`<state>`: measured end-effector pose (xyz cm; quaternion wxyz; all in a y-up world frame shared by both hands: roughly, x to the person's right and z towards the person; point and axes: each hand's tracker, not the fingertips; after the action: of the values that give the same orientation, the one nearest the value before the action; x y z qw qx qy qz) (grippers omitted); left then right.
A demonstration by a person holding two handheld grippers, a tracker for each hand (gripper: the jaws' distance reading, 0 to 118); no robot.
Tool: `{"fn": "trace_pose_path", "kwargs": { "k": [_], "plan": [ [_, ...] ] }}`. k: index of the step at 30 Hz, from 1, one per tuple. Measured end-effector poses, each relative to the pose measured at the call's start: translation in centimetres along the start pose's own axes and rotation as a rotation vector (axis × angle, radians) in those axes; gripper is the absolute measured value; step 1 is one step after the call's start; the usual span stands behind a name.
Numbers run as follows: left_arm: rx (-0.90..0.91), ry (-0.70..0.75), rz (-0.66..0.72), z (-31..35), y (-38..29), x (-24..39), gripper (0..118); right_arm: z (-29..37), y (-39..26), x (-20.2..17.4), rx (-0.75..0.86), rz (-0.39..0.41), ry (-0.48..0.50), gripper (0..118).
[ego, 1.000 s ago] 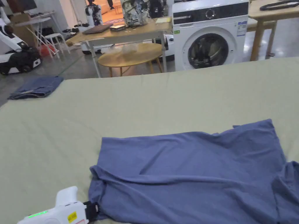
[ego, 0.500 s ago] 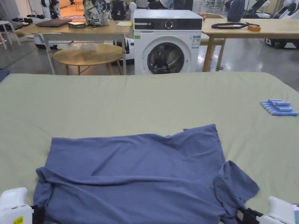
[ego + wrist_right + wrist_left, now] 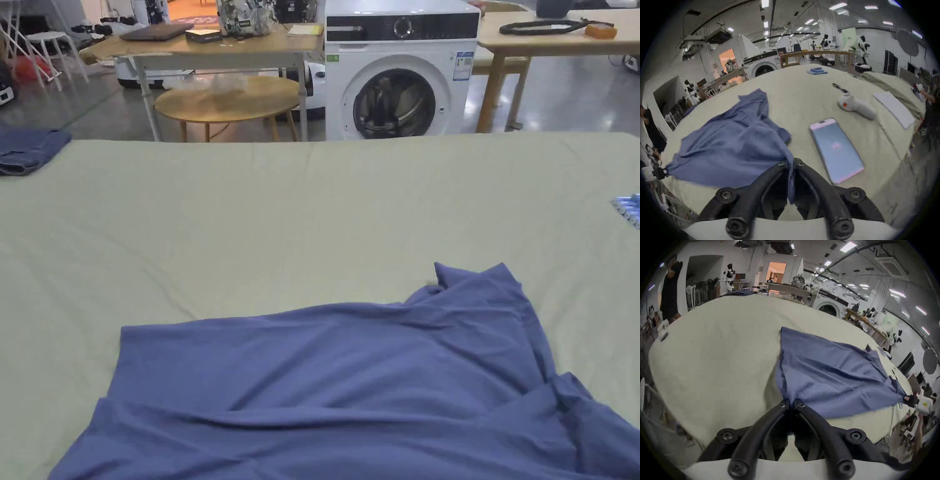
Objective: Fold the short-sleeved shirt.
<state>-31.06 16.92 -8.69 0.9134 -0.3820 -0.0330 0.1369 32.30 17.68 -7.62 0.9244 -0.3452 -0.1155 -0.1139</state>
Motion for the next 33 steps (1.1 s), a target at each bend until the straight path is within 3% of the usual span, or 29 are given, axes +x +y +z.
{"fn": "trace_pose_path", "kwargs": {
  "k": [3, 5, 8, 9, 10, 11, 12, 13, 15, 17, 22, 23, 24, 25, 26, 27, 28, 33],
  "plan": [
    [-0.020, -0.031, 0.126, 2.0, -2.1, -3.0, 0, 1.7, -1.6, 1.4, -0.026, -0.071, 0.014, 4],
    [-0.037, -0.028, 0.182, 3.0, -2.8, -3.6, 0, 2.3, -2.6, 2.3, -0.048, -0.073, 0.006, 4],
    [-0.007, -0.050, 0.083, 3.5, -3.8, -2.9, 0, 2.2, -4.1, 2.4, -0.071, -0.048, -0.021, 4],
    [0.007, -0.044, 0.061, 3.2, -4.2, -2.8, 8, 1.8, -4.7, 2.6, -0.067, -0.057, -0.015, 6],
    [0.021, -0.044, 0.055, 3.1, -4.2, -1.6, 28, 1.5, -5.0, 2.5, -0.066, -0.061, -0.013, 15],
    [0.018, -0.029, 0.057, 2.8, -4.1, -1.4, 56, 1.3, -5.2, 2.4, -0.066, -0.058, -0.018, 34],
    [0.015, 0.029, 0.043, 2.6, -4.0, -1.2, 83, 1.2, -5.2, 2.3, -0.059, -0.032, -0.033, 62],
    [0.041, 0.050, 0.022, 2.8, -3.9, -1.1, 84, 1.5, -5.1, 2.1, -0.046, -0.006, -0.053, 67],
    [0.107, 0.023, 0.009, 3.7, -2.7, -0.6, 84, 2.5, -4.2, 1.7, 0.011, 0.011, -0.035, 67],
    [0.218, 0.024, -0.046, 4.9, -1.5, 1.3, 84, 3.6, -2.7, 0.8, 0.082, 0.022, 0.047, 67],
    [0.427, -0.047, -0.136, 7.5, 1.4, 7.0, 83, 5.3, 0.9, -4.0, 0.235, 0.103, 0.191, 67],
    [0.444, -0.071, -0.150, 7.7, 1.7, 7.8, 77, 5.3, 1.3, -4.8, 0.239, 0.115, 0.227, 66],
    [0.455, -0.087, -0.158, 7.9, 1.8, 8.7, 55, 5.2, 1.5, -5.7, 0.239, 0.121, 0.258, 58],
    [0.438, -0.084, -0.154, 7.8, 2.0, 9.4, 30, 5.1, 1.7, -6.7, 0.235, 0.126, 0.285, 42],
    [0.426, -0.089, -0.154, 7.7, 2.0, 10.0, 1, 4.9, 1.8, -7.4, 0.226, 0.128, 0.294, 18],
    [0.405, -0.111, -0.153, 7.5, 1.7, 10.2, 0, 4.5, 1.7, -8.1, 0.223, 0.130, 0.289, 0],
    [0.408, -0.161, -0.166, 7.3, 1.5, 10.4, 0, 4.3, 1.6, -8.6, 0.212, 0.137, 0.306, 0],
    [0.317, -0.104, -0.157, 5.7, 3.2, 9.0, 0, 4.0, 1.2, -9.6, 0.192, 0.156, 0.353, 0]
  ]
}}
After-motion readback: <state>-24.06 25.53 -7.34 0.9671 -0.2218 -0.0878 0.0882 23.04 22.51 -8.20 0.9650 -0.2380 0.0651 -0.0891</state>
